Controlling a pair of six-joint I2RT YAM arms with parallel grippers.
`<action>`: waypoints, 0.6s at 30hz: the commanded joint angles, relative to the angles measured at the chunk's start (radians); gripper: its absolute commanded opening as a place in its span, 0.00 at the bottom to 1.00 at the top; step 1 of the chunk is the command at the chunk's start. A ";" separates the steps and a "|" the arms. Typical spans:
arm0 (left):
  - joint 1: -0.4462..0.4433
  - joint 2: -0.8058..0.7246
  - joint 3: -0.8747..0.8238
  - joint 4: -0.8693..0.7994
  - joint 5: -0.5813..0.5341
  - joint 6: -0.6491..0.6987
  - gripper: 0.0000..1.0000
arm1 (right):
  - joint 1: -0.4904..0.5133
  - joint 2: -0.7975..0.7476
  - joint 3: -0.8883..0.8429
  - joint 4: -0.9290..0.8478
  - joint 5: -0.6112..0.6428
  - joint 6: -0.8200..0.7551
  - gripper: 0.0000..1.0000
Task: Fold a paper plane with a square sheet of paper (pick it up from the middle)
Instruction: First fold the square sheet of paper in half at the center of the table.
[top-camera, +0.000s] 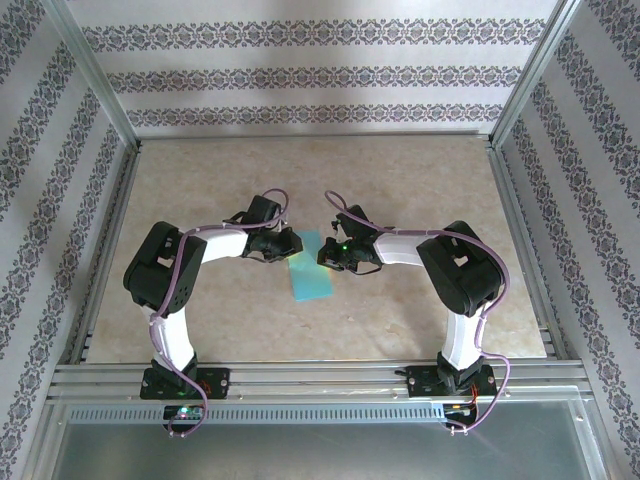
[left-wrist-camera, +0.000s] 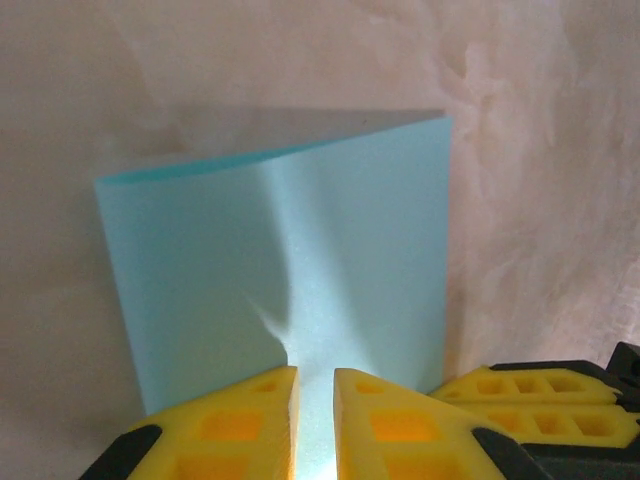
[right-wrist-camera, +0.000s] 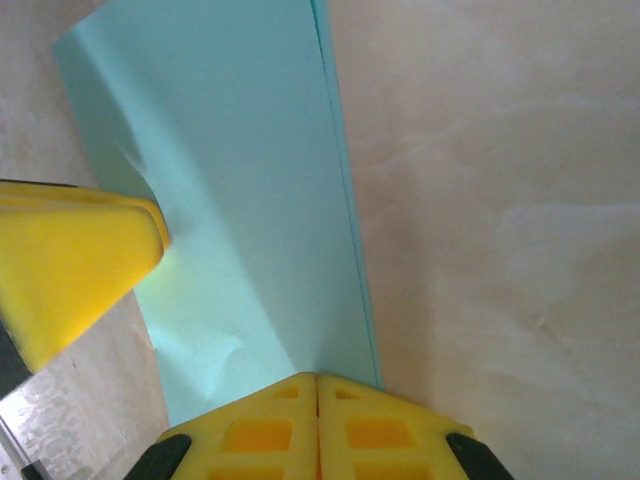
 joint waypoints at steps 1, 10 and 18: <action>0.027 0.022 -0.016 0.049 -0.003 -0.007 0.17 | -0.017 0.110 -0.096 -0.257 0.202 -0.028 0.08; 0.095 0.035 -0.016 0.032 0.004 0.040 0.17 | -0.026 0.107 -0.106 -0.265 0.209 -0.038 0.08; 0.093 -0.070 -0.002 0.012 0.077 0.019 0.17 | -0.025 0.105 -0.104 -0.265 0.208 -0.039 0.08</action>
